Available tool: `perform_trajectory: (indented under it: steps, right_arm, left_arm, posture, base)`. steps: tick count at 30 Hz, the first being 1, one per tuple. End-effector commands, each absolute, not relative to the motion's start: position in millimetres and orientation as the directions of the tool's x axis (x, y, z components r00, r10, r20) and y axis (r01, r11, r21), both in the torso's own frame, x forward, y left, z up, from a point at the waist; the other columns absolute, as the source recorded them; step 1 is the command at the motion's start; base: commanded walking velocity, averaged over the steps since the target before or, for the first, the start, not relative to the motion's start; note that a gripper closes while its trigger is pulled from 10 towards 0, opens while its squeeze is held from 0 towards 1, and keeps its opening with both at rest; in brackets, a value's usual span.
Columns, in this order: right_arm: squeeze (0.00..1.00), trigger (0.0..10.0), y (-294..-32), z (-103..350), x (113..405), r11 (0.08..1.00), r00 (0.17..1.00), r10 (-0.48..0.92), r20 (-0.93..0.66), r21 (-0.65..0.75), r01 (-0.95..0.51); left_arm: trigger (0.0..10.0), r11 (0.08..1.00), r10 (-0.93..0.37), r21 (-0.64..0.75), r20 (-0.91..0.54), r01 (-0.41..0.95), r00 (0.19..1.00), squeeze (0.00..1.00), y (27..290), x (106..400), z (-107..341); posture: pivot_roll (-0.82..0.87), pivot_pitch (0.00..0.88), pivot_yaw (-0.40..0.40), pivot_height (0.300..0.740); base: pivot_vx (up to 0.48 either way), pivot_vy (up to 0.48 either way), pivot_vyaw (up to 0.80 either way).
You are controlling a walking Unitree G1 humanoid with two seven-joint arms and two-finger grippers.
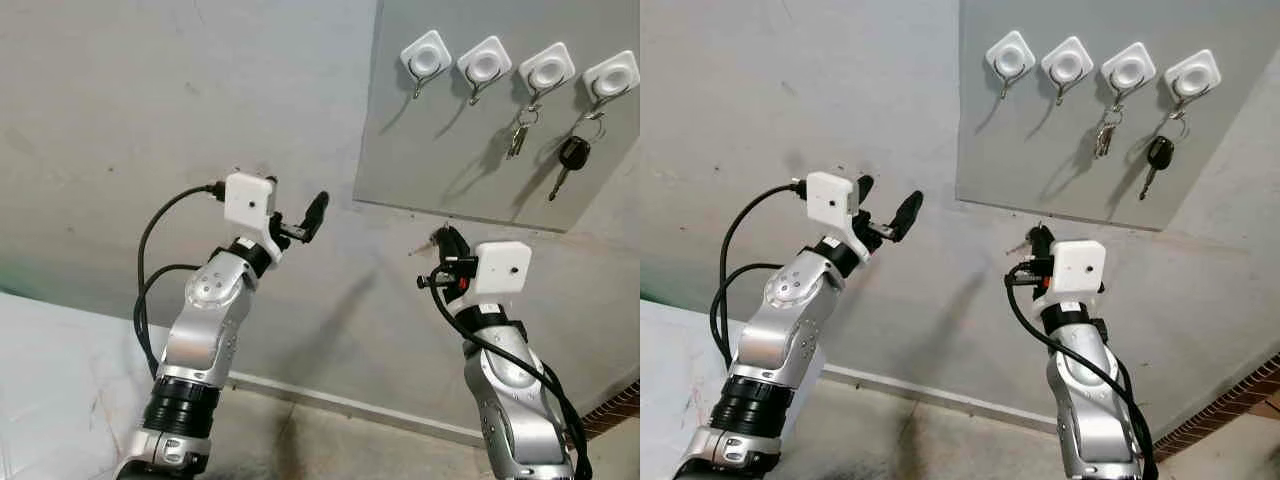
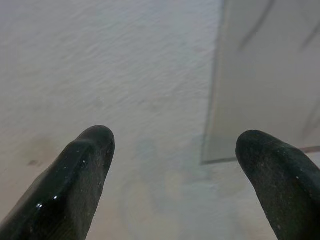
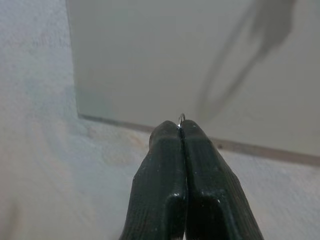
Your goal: Hang keys on a hook
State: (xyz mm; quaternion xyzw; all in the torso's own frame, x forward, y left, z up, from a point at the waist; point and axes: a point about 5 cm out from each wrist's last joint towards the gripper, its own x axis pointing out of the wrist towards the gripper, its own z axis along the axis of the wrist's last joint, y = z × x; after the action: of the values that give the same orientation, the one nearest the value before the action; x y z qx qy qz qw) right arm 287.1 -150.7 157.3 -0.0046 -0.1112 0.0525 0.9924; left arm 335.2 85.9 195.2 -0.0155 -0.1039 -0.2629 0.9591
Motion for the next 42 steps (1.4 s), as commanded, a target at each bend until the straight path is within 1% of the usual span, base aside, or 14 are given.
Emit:
perform_trajectory:
  steps: [1, 6, 10, 11, 18, 23, 26, 27, 28, 30, 35, 38, 42]
  right_arm:
    - [0.0, 10.0, -149.9, 163.4, 289.9, 0.991, 0.96, 0.133, 0.245, -0.028, -0.13]
    - [0.0, 10.0, -149.5, 172.8, 296.5, 0.986, 0.947, 0.167, 0.275, -0.048, -0.16]
    - [0.0, 10.0, -146.0, 186.0, 304.2, 0.976, 0.923, 0.216, 0.318, -0.061, -0.208]
    - [0.0, 10.0, -145.3, 188.0, 304.9, 0.975, 0.92, 0.222, 0.324, -0.06, -0.214]
    - [0.0, 10.0, -139.8, 210.0, 310.8, 0.964, 0.875, 0.252, 0.413, -0.024, -0.266]
    - [0.0, 10.0, -135.3, 217.2, 312.0, 0.953, 0.854, 0.28, 0.438, -0.022, -0.301]
    - [0.0, 10.0, -129.2, 224.0, 312.7, 0.938, 0.831, 0.314, 0.46, -0.013, -0.347]
    - [0.0, 10.0, -129.2, 224.0, 312.7, 0.938, 0.831, 0.314, 0.46, -0.013, -0.347]
    - [0.0, 10.0, -122.6, 228.4, 314.3, 0.92, 0.813, 0.351, 0.465, -0.011, -0.391]
    - [0.0, 10.0, -116.9, 230.9, 316.0, 0.905, 0.798, 0.381, 0.466, -0.01, -0.426]
    - [0.0, 10.0, -110.6, 232.8, 319.4, 0.885, 0.783, 0.416, 0.463, -0.009, -0.465]
    - [0.0, 10.0, -101.3, 238.8, 326.6, 0.859, 0.755, 0.456, 0.471, -0.012, -0.512]
    - [0.0, 10.0, -100.3, 243.3, 329.6, 0.854, 0.746, 0.457, 0.484, -0.006, -0.52]
  left_arm:
    - [10.0, 0.834, -0.548, 0.074, 0.222, 0.547, 0.806, 0.0, 80.8, 333.5, 205.1]
    - [10.0, 0.797, -0.6, 0.086, 0.228, 0.598, 0.767, 0.0, 74.1, 330.2, 209.1]
    - [10.0, 0.74, -0.67, 0.138, 0.229, 0.658, 0.706, 0.0, 62.3, 323.1, 210.7]
    - [10.0, 0.735, -0.676, 0.141, 0.227, 0.663, 0.701, 0.0, 61.1, 322.3, 210.5]
    - [10.0, 0.729, -0.681, 0.136, 0.241, 0.671, 0.691, 0.0, 57.3, 322.7, 214.9]
    - [10.0, 0.729, -0.681, 0.136, 0.246, 0.671, 0.69, 0.0, 58.2, 322.4, 216.9]
    - [10.0, 0.743, -0.665, 0.136, 0.262, 0.655, 0.7, 0.0, 61.5, 323.6, 220.8]
    - [10.0, 0.743, -0.665, 0.136, 0.262, 0.655, 0.7, 0.0, 61.5, 323.6, 220.8]
    - [10.0, 0.763, -0.64, 0.116, 0.274, 0.636, 0.718, 0.0, 67.8, 326.1, 223.5]
    - [10.0, 0.771, -0.629, 0.108, 0.281, 0.628, 0.725, 0.0, 71.3, 326.9, 225.3]
    - [10.0, 0.77, -0.631, 0.114, 0.288, 0.628, 0.721, 0.0, 70.4, 325.9, 228.0]
    - [10.0, 0.758, -0.642, 0.117, 0.311, 0.642, 0.701, 0.0, 65.6, 321.5, 233.7]
    - [10.0, 0.756, -0.643, 0.12, 0.317, 0.643, 0.697, 0.0, 64.3, 320.4, 235.3]
  posture:
    - [0.12, 0.056, 0.034, 0.74]
    - [0.12, 0.06, 0.037, 0.74]
    - [0.13, 0.063, 0.037, 0.74]
    - [0.13, 0.065, 0.037, 0.74]
    - [0.13, 0.066, 0.037, 0.74]
    - [0.13, 0.068, 0.036, 0.74]
    - [0.13, 0.068, 0.036, 0.74]
    - [0.13, 0.068, 0.036, 0.74]
    - [0.13, 0.072, 0.03, 0.74]
    - [0.14, 0.075, 0.026, 0.74]
    - [0.14, 0.076, 0.021, 0.74]
    - [0.15, 0.081, 0.01, 0.74]
    - [0.15, 0.081, 0.007, 0.74]
  base:
    - [0.0, 0.0, 0.0]
    - [0.0, 0.0, 0.0]
    - [0.0, 0.0, 0.0]
    - [0.0, 0.0, 0.0]
    - [0.0, 0.0, 0.0]
    - [0.0, 0.0, 0.0]
    - [0.0, 0.0, 0.0]
    - [0.0, 0.0, 0.0]
    - [0.0, 0.0, 0.0]
    - [0.0, 0.0, 0.0]
    - [0.0, 0.0, 0.0]
    - [0.0, 0.0, 0.0]
    - [0.0, 0.0, 0.0]
